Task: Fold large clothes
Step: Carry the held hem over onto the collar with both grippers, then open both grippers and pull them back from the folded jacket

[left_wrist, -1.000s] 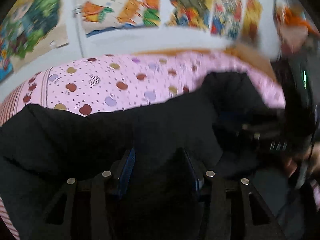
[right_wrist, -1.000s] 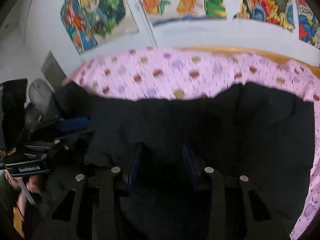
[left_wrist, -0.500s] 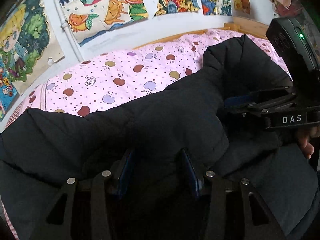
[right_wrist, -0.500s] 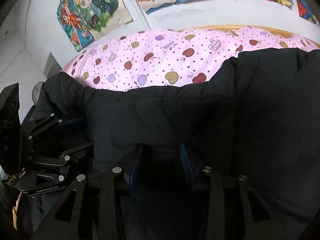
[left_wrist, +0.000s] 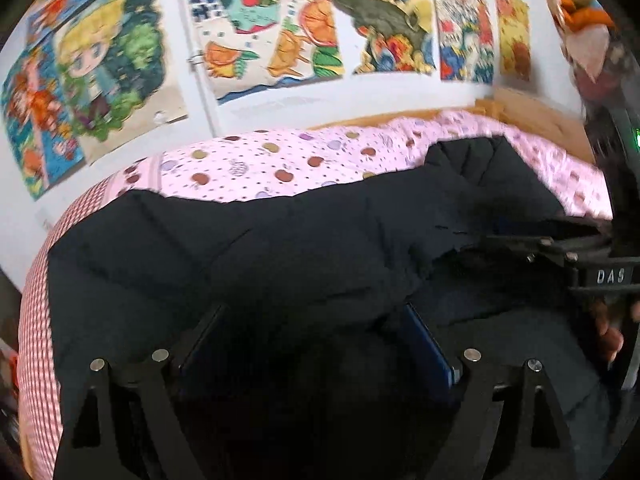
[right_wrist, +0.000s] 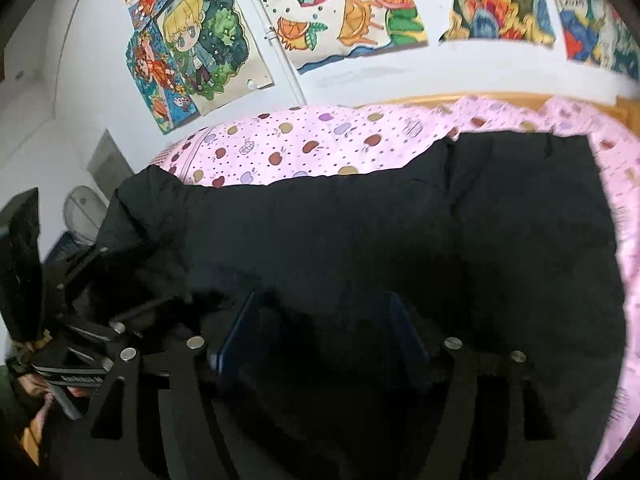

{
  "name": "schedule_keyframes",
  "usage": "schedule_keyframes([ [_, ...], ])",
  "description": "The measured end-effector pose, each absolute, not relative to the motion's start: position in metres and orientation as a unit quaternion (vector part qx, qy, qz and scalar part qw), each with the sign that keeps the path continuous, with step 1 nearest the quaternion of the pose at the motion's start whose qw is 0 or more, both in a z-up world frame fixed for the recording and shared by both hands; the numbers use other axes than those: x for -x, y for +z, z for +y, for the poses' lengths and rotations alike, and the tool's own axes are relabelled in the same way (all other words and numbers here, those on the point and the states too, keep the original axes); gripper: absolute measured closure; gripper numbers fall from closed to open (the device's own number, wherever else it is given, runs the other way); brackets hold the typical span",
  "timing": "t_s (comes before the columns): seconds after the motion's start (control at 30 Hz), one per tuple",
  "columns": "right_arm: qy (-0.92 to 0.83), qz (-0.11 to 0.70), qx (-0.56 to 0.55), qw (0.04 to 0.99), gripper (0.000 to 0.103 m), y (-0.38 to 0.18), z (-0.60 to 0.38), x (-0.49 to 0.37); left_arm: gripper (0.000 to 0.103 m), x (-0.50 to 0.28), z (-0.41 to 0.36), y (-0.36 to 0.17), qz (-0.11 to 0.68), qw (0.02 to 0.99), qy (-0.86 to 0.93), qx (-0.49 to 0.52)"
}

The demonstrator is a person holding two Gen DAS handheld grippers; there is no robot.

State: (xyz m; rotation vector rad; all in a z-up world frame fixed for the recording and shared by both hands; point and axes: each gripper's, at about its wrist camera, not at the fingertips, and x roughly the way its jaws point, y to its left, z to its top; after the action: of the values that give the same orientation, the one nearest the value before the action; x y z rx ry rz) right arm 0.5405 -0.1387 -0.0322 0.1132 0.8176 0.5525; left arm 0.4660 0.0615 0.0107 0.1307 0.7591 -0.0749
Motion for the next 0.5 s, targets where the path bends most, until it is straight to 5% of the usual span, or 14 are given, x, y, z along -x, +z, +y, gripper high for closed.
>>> schedule_keyframes([
  [0.1, 0.25, 0.394, -0.055, 0.883, 0.029, -0.023, -0.15, -0.527, 0.015, -0.45, 0.067, 0.021, 0.363, 0.931, -0.035, -0.031],
  [0.5, 0.217, 0.354, -0.047, 0.909, 0.021, 0.056, -0.192, -0.454, 0.005, -0.357, 0.05, 0.095, 0.282, 0.959, -0.02, -0.035],
])
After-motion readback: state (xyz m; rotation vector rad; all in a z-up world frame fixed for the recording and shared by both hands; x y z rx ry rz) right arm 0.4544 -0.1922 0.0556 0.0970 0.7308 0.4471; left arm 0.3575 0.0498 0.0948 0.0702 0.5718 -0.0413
